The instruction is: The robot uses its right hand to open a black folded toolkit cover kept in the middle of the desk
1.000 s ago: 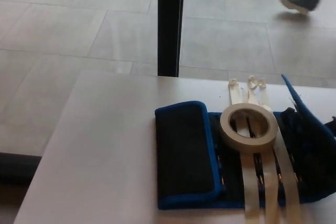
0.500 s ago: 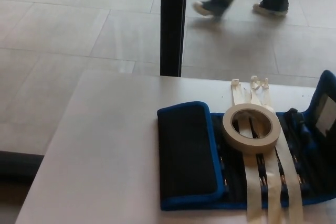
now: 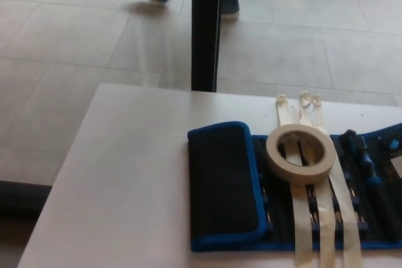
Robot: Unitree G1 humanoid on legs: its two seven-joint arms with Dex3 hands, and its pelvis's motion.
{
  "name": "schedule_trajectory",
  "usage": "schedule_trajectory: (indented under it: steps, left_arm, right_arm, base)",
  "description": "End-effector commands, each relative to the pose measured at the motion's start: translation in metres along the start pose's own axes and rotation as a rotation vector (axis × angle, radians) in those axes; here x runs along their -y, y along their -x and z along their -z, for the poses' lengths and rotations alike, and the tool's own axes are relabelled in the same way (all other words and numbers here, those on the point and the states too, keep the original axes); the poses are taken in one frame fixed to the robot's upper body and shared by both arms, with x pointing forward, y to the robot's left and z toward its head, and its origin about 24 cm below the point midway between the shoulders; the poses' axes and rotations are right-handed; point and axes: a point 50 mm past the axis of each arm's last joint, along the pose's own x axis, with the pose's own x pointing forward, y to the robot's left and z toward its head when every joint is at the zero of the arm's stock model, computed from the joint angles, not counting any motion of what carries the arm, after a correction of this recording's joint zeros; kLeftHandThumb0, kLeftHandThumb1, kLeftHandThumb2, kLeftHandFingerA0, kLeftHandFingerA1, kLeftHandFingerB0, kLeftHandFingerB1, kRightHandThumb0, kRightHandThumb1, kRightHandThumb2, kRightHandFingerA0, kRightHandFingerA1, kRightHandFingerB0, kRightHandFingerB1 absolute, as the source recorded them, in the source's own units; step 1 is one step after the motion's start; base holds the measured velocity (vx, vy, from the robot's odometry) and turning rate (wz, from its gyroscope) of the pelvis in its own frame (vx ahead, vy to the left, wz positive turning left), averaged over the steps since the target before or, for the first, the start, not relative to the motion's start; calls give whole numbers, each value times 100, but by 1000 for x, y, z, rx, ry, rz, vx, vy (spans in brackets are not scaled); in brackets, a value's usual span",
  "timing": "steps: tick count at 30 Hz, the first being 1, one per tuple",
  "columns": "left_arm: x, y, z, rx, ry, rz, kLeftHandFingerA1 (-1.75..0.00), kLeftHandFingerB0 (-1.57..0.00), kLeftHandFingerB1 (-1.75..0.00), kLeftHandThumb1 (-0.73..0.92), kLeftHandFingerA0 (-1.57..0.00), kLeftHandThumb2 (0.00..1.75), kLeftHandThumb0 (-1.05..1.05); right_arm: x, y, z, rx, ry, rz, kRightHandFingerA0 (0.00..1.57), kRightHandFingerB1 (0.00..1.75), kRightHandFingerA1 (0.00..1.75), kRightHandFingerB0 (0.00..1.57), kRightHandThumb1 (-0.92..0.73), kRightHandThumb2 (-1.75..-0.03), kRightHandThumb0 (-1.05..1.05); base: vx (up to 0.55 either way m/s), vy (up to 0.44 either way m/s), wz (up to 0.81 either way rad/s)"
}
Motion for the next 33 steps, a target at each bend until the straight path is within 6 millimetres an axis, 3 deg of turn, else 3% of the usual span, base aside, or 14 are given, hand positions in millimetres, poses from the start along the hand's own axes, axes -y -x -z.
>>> schedule_trajectory:
  steps: [1, 2, 3, 9, 10, 12, 14, 17, 18, 19, 20, 21, 27, 33]
  left_arm:
    - [-13, -3, -15, 48, 7, -14, -71, -78, -52, 52, -75, 56, -51]
    - [-12, -3, -14, 48, 5, -14, -71, -78, -53, 52, -76, 56, -50]
    - [-12, -3, -14, 48, 0, -12, -70, -78, -52, 51, -78, 56, -51]
    - [-13, -3, -13, 45, -4, -9, -70, -76, -52, 51, -76, 56, -51]
    - [-14, -3, -14, 45, 5, -12, -73, -76, -53, 51, -77, 56, -52]
    - [-15, -4, -15, 41, 12, -14, -73, -75, -53, 51, -76, 56, -49]
    - [-16, -4, -15, 47, -14, -18, -71, -75, -52, 53, -73, 56, -50]
    - [-17, -4, -17, 49, -13, -22, -71, -75, -53, 52, -73, 56, -50]
    - [-17, -4, -17, 49, -13, -23, -71, -75, -53, 52, -73, 56, -50]
    - [-18, -4, -16, 47, -17, -25, -69, -75, -53, 53, -71, 56, -49]
    - [-18, -4, -15, 44, -19, -26, -69, -75, -53, 53, -71, 56, -49]
    - [-19, -4, -14, 40, -13, -28, -71, -76, -52, 52, -74, 56, -50]
    - [-18, -3, -10, 25, -1, -27, -71, -78, -52, 51, -77, 56, -52]
    - [-15, -4, -12, 23, 2, -33, -68, -75, -53, 51, -66, 56, -52]
  right_arm:
    - [36, 12, 97, -979, -766, 114, 24, 8, 130, 0, -85, -65, -54]
    - [39, 10, 95, -983, -758, 132, 50, 18, 157, 4, -74, -64, -47]
    - [42, 3, 90, -966, -735, 142, 34, 66, 163, 1, -77, -54, -45]
    - [75, -32, 67, -853, -794, 111, 50, 77, 159, 9, -76, -61, -47]
    - [85, -40, 61, -799, -702, 18, 42, 33, 152, 1, -86, -64, -55]
    - [108, -55, 59, -765, -799, 111, 51, 145, 175, 38, -81, -58, -58]
    - [134, -64, 69, -705, -773, 196, 91, 86, 175, 20, -74, -62, -59]
    - [153, -61, 85, -675, -788, 248, 65, 36, 169, 4, -73, -64, -59]
    - [154, -60, 86, -674, -792, 248, 65, 36, 169, 4, -73, -64, -59]
    - [162, -53, 99, -694, -760, 284, 114, 54, 125, 0, -59, -112, -37]
    - [166, -50, 104, -701, -748, 297, 114, 54, 125, 0, -59, -112, -37]
    - [166, -46, 108, -709, -753, 308, 66, 60, 174, 10, -76, -63, -59]
    - [157, -16, 139, -767, -912, 434, 72, 84, 170, 15, -73, -65, -56]
    - [126, 8, 150, -920, -902, 500, 68, 65, 162, 15, -73, -65, -52]
  base:
    - [0, 0, 0]
    - [0, 0, 0]
    - [0, 0, 0]
    - [0, 0, 0]
    - [0, 0, 0]
    - [0, 0, 0]
    - [0, 0, 0]
    - [0, 0, 0]
    - [0, 0, 0]
    - [0, 0, 0]
    - [0, 0, 0]
    - [0, 0, 0]
    - [0, 0, 0]
    - [0, 0, 0]
